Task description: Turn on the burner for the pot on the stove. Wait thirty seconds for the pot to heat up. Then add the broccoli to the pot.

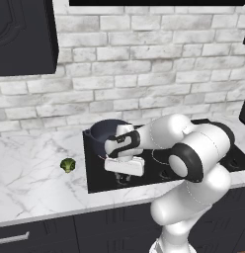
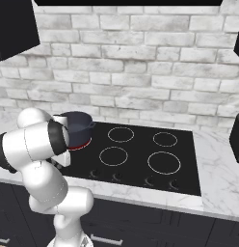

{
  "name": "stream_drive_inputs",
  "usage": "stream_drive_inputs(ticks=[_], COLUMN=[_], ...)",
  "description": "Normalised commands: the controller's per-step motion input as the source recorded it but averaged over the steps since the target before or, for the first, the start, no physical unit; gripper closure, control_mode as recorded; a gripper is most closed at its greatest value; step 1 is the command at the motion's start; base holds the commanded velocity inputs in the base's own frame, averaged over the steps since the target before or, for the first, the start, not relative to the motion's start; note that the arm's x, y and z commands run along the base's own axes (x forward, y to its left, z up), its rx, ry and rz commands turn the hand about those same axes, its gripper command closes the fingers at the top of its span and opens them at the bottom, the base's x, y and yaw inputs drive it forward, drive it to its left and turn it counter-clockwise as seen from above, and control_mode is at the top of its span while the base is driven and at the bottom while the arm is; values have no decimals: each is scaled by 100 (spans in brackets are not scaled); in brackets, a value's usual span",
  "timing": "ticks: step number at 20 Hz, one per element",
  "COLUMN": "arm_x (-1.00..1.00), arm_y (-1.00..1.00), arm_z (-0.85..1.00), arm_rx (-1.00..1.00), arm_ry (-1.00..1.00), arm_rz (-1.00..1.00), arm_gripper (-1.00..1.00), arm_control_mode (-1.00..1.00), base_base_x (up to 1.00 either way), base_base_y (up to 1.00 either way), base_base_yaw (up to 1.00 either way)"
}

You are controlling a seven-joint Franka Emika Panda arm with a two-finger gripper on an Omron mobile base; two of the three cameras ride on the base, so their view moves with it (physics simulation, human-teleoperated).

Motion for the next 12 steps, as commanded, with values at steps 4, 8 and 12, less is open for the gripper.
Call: stream_drive_inputs(ticks=[4,8,12], arm_x=[0,0,0], arm_y=[0,0,0], arm_z=[0,0,0], arm_rx=[0,0,0], arm_ry=[0,0,0], arm_rz=[0,0,0], arm_gripper=[100,100,100], arm_control_mode=[-100,-100,-100], base_base_x=[0,0,0], base_base_y=[0,0,0], base_base_yaw=[0,0,0])
